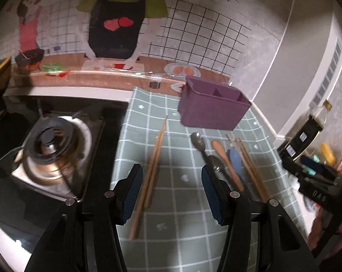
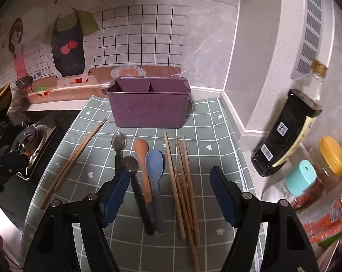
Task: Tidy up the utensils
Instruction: 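Grasp the blue plastic spoon with the right tool while the left tool grasps a dark-handled metal spoon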
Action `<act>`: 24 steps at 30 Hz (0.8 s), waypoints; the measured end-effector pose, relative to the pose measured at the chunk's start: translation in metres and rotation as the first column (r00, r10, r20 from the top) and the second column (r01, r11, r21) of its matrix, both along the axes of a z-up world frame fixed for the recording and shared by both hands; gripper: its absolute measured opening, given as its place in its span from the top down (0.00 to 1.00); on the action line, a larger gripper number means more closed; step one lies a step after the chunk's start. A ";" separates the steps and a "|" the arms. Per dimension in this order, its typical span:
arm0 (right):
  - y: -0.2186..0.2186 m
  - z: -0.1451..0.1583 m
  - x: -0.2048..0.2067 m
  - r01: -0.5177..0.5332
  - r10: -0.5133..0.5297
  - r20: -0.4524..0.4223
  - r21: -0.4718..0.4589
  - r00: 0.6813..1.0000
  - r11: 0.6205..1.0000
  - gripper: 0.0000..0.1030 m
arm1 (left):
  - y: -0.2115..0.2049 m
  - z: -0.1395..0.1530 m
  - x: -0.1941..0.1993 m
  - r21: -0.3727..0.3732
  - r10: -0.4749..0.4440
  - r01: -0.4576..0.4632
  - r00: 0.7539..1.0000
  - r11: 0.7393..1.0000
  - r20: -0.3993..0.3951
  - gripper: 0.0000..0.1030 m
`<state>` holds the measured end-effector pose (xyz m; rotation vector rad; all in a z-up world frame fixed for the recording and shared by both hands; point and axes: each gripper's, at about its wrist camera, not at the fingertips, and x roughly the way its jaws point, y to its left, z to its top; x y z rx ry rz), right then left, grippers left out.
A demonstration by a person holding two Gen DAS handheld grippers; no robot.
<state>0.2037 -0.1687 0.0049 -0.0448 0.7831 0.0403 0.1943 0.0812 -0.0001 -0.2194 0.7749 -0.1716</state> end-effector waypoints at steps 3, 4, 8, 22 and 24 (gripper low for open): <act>-0.003 -0.005 0.015 -0.046 0.047 -0.030 0.016 0.998 0.999 0.37 | -0.007 0.007 0.016 0.009 0.005 -0.005 1.000 1.000 0.022 0.47; -0.003 -0.007 0.020 -0.057 0.058 -0.038 0.008 0.998 0.998 0.39 | -0.009 0.009 0.021 0.003 0.008 -0.008 1.000 1.000 0.028 0.47; 0.001 -0.025 0.037 -0.129 0.130 -0.062 0.019 0.990 0.991 0.40 | -0.019 0.006 0.037 0.004 0.029 -0.029 0.999 1.000 0.035 0.47; 0.013 -0.094 0.107 -0.215 0.237 -0.208 0.124 0.949 0.969 0.51 | -0.049 -0.048 0.067 0.058 0.094 -0.091 0.995 0.994 -0.042 0.47; 0.016 -0.098 0.114 -0.212 0.233 -0.219 0.117 0.947 0.970 0.54 | -0.049 -0.050 0.071 0.047 0.094 -0.092 0.994 0.995 -0.049 0.47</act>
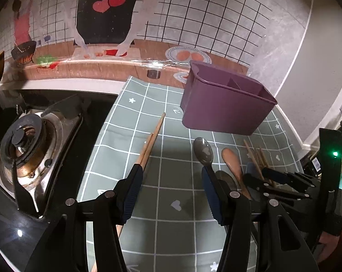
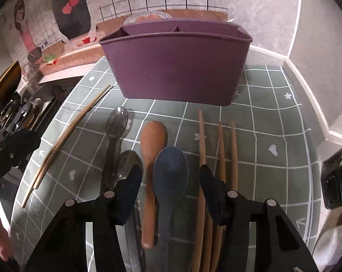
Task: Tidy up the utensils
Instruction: 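Grasp the blue plastic spoon with the right tool while the left tool grasps a dark-handled metal spoon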
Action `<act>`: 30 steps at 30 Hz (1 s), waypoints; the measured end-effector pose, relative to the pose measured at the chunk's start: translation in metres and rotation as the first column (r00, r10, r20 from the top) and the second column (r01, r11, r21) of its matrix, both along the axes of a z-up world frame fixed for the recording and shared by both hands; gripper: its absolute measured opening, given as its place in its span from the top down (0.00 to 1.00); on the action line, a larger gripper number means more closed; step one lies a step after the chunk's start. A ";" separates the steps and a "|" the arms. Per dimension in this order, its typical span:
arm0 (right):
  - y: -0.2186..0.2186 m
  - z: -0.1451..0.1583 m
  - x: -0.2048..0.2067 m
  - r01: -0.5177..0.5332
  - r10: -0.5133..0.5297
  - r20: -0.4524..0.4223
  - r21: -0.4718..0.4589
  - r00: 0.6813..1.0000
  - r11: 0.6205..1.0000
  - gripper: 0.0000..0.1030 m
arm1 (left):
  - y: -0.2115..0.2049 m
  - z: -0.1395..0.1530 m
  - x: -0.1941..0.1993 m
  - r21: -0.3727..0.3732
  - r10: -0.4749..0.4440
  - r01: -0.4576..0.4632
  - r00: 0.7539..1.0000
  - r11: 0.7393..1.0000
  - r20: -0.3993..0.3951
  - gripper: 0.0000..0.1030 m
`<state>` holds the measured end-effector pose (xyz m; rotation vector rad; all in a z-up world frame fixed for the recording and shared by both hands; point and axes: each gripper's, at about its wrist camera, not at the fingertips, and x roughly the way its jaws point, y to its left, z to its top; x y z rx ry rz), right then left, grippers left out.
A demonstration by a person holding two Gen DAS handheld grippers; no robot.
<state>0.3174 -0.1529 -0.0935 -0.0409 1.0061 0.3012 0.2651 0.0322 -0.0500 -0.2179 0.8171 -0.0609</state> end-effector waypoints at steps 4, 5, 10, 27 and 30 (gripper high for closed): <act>0.003 -0.004 0.007 -0.007 0.008 0.003 -0.012 1.000 1.000 0.60 | -0.003 -0.001 0.007 -0.011 0.012 -0.012 1.000 1.000 -0.007 0.47; 0.003 -0.005 0.009 -0.010 0.010 0.002 -0.007 1.000 1.000 0.61 | -0.004 -0.001 0.009 -0.009 0.017 -0.017 1.000 1.000 -0.006 0.47; 0.004 -0.007 0.011 -0.025 0.025 -0.010 0.030 1.000 0.999 0.69 | -0.013 -0.009 0.019 -0.024 0.006 -0.007 1.000 1.000 -0.026 0.47; -0.045 0.035 -0.015 0.121 -0.130 0.107 0.084 0.986 0.989 0.69 | -0.061 -0.048 0.086 0.038 -0.044 0.051 0.987 0.998 -0.155 0.47; -0.047 0.038 -0.018 0.131 -0.139 0.112 0.075 0.984 0.989 0.69 | -0.062 -0.053 0.091 0.019 -0.039 0.043 0.985 0.999 -0.167 0.48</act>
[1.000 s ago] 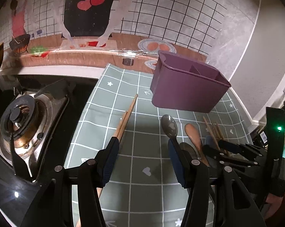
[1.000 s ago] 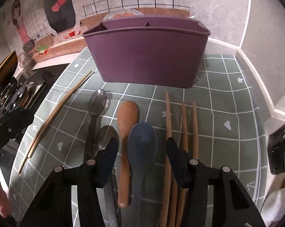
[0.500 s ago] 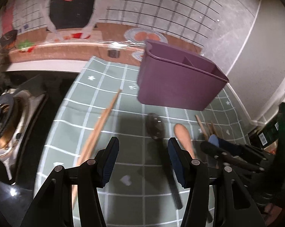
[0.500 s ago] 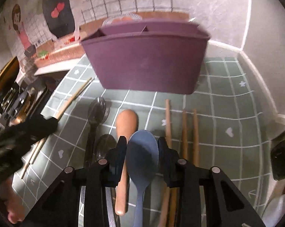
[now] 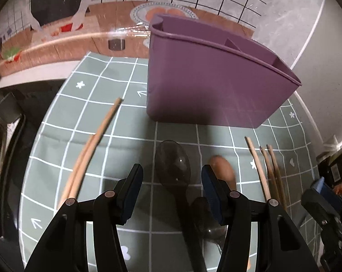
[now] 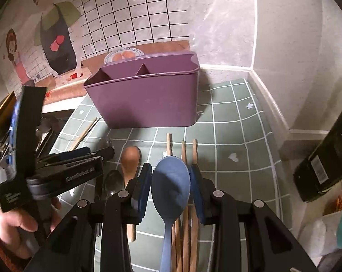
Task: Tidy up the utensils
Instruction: 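Grasp the blue plastic spoon with the right tool while the left tool grasps a dark-handled metal spoon, then lift both spoons and drop them into the purple caddy, opening both tools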
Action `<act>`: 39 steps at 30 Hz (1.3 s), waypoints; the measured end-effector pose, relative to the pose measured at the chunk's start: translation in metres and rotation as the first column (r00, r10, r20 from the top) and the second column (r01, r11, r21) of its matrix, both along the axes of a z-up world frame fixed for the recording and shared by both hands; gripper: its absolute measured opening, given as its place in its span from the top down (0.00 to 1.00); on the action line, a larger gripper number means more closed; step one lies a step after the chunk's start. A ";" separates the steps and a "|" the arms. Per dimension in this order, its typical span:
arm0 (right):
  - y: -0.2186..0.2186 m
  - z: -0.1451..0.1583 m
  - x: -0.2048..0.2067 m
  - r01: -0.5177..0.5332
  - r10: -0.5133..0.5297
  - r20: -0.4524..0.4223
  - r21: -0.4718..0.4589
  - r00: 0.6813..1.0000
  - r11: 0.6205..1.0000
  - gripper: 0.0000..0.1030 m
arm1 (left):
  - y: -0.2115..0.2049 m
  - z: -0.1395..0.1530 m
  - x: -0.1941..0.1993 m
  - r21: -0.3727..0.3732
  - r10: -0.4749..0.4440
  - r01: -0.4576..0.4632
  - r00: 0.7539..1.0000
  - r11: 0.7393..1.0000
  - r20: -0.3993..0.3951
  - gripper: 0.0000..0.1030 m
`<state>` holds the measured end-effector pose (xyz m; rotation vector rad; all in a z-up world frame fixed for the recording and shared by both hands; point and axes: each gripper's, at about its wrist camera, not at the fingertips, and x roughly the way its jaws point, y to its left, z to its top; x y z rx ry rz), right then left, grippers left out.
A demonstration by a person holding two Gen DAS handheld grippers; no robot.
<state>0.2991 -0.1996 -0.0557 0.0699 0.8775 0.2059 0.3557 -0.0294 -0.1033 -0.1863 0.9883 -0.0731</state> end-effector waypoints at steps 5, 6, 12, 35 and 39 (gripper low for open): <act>-0.001 0.007 -0.004 0.004 -0.004 0.014 -0.010 1.000 1.000 0.69 | -0.003 -0.004 0.007 0.039 0.009 -0.009 1.000 0.999 0.000 0.60; 0.000 0.007 -0.005 0.005 -0.005 0.016 -0.015 1.000 1.000 0.69 | -0.003 -0.005 0.009 0.046 0.009 -0.009 1.000 0.999 -0.003 0.65; 0.001 0.014 -0.009 0.005 -0.005 0.022 -0.019 1.000 1.000 0.69 | 0.012 0.004 -0.007 -0.001 -0.011 0.011 0.999 1.000 0.042 0.67; 0.010 0.234 0.044 -0.009 -0.001 0.482 0.019 0.876 1.000 0.69 | 0.027 0.285 -0.009 0.021 -0.065 0.068 0.760 0.997 0.646 0.67; 0.011 0.228 0.074 0.011 -0.007 0.487 -0.004 0.873 1.000 0.69 | 0.026 0.268 0.015 0.023 -0.045 0.039 0.780 0.999 0.624 0.67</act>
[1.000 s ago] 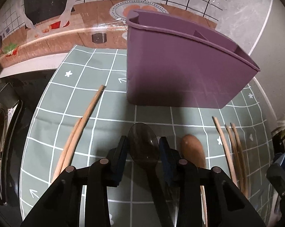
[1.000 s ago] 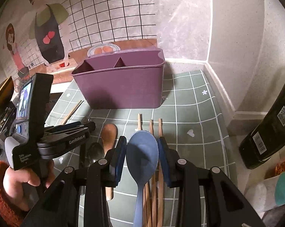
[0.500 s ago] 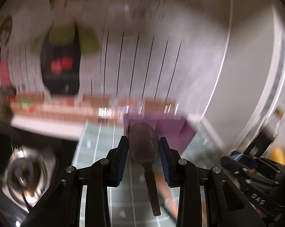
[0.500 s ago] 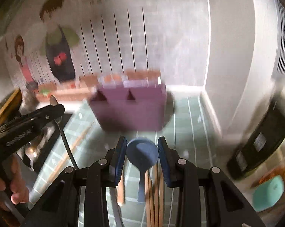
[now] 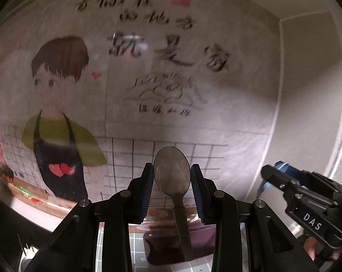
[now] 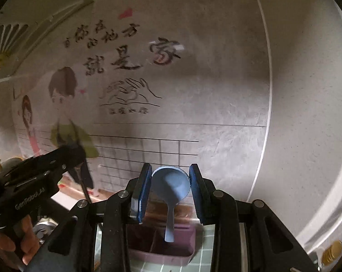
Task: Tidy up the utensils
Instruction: 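Lift both spoons and drop them into the purple caddy, opening both tools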
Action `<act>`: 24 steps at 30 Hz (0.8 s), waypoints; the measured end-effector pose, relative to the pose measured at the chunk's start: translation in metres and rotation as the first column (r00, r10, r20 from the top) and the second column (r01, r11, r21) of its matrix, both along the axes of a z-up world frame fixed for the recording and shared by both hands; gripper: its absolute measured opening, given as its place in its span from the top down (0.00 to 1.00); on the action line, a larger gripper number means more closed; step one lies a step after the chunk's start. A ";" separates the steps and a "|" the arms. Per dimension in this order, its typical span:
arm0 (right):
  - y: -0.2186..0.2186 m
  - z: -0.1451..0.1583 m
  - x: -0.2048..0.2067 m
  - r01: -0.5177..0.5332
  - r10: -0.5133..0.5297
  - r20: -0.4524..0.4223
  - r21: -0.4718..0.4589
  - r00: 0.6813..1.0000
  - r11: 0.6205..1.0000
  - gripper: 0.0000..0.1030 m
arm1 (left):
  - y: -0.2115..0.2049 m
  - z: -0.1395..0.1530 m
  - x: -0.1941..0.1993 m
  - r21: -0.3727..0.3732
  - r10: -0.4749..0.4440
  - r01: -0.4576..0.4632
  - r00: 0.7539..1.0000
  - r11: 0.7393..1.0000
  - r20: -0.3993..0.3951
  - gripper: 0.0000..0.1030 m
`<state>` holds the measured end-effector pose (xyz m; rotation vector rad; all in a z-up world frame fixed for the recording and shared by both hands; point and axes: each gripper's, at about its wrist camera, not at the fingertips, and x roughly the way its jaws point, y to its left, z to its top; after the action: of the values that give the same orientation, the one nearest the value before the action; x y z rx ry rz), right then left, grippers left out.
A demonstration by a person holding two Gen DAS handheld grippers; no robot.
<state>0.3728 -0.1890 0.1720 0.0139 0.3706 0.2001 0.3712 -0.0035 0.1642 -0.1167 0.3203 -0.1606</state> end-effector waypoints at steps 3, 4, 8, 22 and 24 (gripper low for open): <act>0.001 -0.020 0.020 -0.002 0.002 -0.032 0.001 0.999 1.000 0.69 | -0.004 -0.025 0.022 0.009 0.006 -0.006 0.999 1.000 -0.038 0.67; -0.001 -0.027 0.023 -0.004 0.004 -0.045 0.004 0.999 1.000 0.69 | -0.004 -0.033 0.030 0.012 0.009 -0.009 0.999 1.000 -0.052 0.67; -0.002 -0.063 0.052 -0.011 0.017 -0.135 0.039 0.991 0.999 0.69 | -0.007 -0.074 0.059 0.009 0.010 -0.009 0.991 1.000 -0.135 0.67; 0.009 -0.153 0.073 -0.034 0.029 -0.349 -0.007 0.937 0.999 0.68 | -0.019 -0.154 0.097 -0.005 -0.043 0.044 0.937 0.999 -0.346 0.66; 0.009 -0.154 0.071 -0.035 0.027 -0.349 -0.019 0.937 0.999 0.66 | -0.019 -0.152 0.096 -0.011 -0.051 0.050 0.936 0.999 -0.350 0.65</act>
<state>0.4440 -0.1797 0.0179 0.0193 0.7285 0.2248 0.4672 -0.0227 0.0120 -0.1391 0.6798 -0.1910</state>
